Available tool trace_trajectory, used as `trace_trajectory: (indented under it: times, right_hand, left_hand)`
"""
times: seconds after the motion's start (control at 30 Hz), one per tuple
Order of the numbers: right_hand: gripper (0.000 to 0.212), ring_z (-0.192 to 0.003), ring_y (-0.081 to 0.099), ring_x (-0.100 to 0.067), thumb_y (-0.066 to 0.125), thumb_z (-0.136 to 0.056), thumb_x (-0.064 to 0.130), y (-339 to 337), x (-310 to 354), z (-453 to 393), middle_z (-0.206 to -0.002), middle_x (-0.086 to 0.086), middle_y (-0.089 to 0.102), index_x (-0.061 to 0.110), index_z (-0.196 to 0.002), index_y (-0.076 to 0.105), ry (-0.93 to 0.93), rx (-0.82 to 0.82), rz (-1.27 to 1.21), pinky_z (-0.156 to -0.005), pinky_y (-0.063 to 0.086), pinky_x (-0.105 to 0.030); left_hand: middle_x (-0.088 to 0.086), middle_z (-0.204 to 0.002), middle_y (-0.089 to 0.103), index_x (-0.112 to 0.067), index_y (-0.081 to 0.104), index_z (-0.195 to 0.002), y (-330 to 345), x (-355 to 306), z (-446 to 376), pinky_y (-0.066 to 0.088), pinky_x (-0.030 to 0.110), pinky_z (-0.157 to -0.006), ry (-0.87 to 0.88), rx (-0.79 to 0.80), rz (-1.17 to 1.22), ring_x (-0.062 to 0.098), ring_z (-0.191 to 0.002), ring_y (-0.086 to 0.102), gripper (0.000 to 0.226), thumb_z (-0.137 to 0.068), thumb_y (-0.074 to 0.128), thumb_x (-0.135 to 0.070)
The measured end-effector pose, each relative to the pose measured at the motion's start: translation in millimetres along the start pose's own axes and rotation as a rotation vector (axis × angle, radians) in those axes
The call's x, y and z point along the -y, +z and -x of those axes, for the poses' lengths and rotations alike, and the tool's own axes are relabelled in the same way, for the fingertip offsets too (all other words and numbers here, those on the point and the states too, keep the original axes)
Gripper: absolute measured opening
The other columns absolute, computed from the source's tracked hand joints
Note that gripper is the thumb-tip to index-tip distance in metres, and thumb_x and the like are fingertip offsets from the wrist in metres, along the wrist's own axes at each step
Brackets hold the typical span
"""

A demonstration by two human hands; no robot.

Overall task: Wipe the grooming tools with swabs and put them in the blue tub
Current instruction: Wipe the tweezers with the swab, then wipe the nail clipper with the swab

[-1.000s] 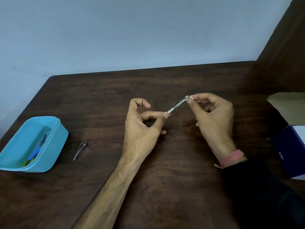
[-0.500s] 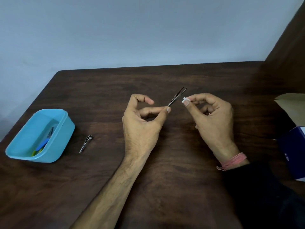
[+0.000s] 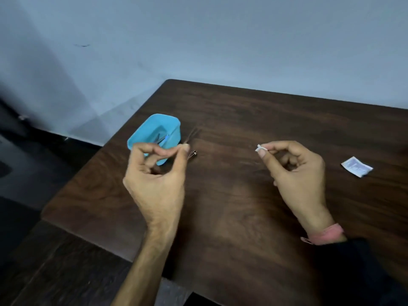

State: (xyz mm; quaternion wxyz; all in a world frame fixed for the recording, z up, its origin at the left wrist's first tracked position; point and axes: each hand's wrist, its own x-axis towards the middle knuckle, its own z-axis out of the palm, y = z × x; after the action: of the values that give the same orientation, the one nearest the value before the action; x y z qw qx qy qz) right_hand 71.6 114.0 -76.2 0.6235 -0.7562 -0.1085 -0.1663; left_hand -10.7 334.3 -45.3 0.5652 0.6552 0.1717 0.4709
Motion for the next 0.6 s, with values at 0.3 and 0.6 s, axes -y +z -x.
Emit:
trace_trajectory:
  times: [0.3, 0.6]
  right_hand:
    - [0.004, -0.061, 0.063, -0.026, 0.088, -0.096, 0.024, 112, 52, 0, -0.08, 0.007, 0.077, 0.028, -0.096, 0.086, 0.047, 0.144, -0.207, -0.055, 0.053, -0.041]
    - [0.004, -0.063, 0.064, -0.02, 0.089, -0.095, 0.028, 128, 23, 16, -0.083, 0.006, 0.078, 0.03, -0.095, 0.086, 0.169, 0.169, -0.14, -0.059, 0.057, -0.037]
  left_hand:
    - [-0.022, -0.08, 0.079, -0.03, 0.059, -0.089, -52, 21, -87, 0.058, 0.052, -0.091, 0.078, -0.055, -0.483, 0.015, -0.09, 0.078, 0.03, -0.082, 0.086, -0.042]
    - [-0.02, -0.077, 0.075, -0.033, 0.06, -0.09, -34, 28, -115, 0.027, 0.039, -0.088, 0.139, 0.153, -0.853, 0.016, -0.096, 0.07, 0.03, -0.083, 0.088, -0.039]
